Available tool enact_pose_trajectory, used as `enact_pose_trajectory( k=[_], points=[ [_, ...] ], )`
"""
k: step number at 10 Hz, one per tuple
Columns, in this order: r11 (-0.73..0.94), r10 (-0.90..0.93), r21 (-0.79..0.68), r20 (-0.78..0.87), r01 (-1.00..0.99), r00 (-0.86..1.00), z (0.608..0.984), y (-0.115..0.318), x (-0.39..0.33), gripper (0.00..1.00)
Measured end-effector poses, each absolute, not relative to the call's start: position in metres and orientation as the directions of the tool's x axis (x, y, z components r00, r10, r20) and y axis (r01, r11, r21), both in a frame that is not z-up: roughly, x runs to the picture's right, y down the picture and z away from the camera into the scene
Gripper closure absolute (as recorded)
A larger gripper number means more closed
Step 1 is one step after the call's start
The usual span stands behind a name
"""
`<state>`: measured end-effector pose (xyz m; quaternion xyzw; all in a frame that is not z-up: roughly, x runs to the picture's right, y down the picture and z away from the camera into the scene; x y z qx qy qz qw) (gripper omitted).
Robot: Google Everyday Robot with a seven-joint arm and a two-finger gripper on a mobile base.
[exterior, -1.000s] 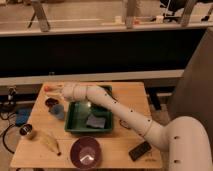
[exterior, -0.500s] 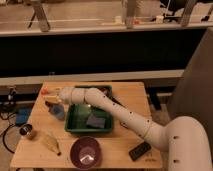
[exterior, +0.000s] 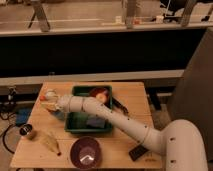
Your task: Place pepper in plastic cup
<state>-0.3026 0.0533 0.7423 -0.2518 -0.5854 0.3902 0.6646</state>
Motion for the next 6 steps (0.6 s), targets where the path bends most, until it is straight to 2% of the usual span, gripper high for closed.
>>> enact_pose_trajectory(
  k=[6],
  points=[
    [0.558, 0.821, -0.784, 0.570, -0.273, 0.043, 0.752, 0.059, -0.289, 1.00]
  ],
)
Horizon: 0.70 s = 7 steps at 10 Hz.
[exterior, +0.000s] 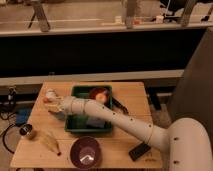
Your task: Place pepper in plastic cup
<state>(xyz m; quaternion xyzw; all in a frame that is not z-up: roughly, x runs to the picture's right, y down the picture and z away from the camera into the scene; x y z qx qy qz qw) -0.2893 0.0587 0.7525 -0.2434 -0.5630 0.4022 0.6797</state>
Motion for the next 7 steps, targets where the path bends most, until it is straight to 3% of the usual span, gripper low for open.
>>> enact_pose_trajectory(
  k=[4, 5, 7],
  points=[
    [0.568, 0.813, -0.774, 0.581, -0.281, 0.042, 0.769, 0.063, -0.290, 1.00],
    [0.570, 0.813, -0.773, 0.581, -0.277, 0.052, 0.775, 0.068, -0.289, 0.96],
    [0.581, 0.808, -0.768, 0.583, -0.269, 0.081, 0.782, 0.073, -0.286, 0.76]
  ],
)
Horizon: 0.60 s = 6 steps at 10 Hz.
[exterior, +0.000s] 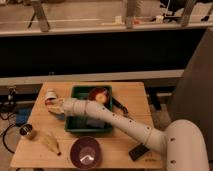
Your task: Place pepper in plastic cup
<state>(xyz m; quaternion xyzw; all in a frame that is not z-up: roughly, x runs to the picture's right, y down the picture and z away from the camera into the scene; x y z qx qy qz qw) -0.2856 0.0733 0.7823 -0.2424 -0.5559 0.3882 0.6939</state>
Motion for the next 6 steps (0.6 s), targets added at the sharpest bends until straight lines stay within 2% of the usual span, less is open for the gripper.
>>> enact_pose_trajectory(
  k=[1, 3, 6],
  points=[
    [0.585, 0.806, -0.765, 0.585, -0.270, 0.088, 0.785, 0.074, -0.284, 0.68],
    [0.596, 0.798, -0.754, 0.595, -0.275, 0.099, 0.790, 0.069, -0.281, 0.45],
    [0.610, 0.787, -0.742, 0.607, -0.279, 0.106, 0.795, 0.060, -0.282, 0.22]
  ],
)
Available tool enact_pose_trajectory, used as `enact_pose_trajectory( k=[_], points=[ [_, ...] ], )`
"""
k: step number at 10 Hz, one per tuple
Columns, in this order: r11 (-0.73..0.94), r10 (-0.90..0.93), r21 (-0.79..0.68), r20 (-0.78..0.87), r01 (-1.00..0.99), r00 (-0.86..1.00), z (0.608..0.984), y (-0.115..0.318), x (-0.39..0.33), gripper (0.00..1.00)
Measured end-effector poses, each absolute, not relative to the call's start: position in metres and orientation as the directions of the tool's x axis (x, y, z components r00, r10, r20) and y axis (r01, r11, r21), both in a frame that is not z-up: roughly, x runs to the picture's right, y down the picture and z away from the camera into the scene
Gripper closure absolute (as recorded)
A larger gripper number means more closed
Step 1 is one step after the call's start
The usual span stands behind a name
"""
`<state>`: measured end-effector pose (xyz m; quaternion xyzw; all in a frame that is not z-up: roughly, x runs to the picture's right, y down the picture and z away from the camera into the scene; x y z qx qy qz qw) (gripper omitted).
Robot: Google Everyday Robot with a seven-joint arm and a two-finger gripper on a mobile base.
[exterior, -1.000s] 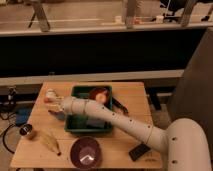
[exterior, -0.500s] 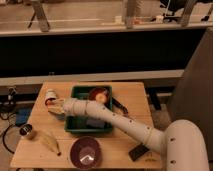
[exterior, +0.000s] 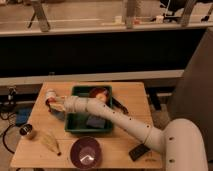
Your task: Place pepper in plastic cup
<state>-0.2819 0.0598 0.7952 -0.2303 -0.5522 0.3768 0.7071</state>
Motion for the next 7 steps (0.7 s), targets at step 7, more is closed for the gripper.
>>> enact_pose_trajectory(
  k=[7],
  points=[
    [0.629, 0.775, -0.733, 0.617, -0.261, 0.136, 0.789, 0.040, -0.289, 0.20]
  ],
)
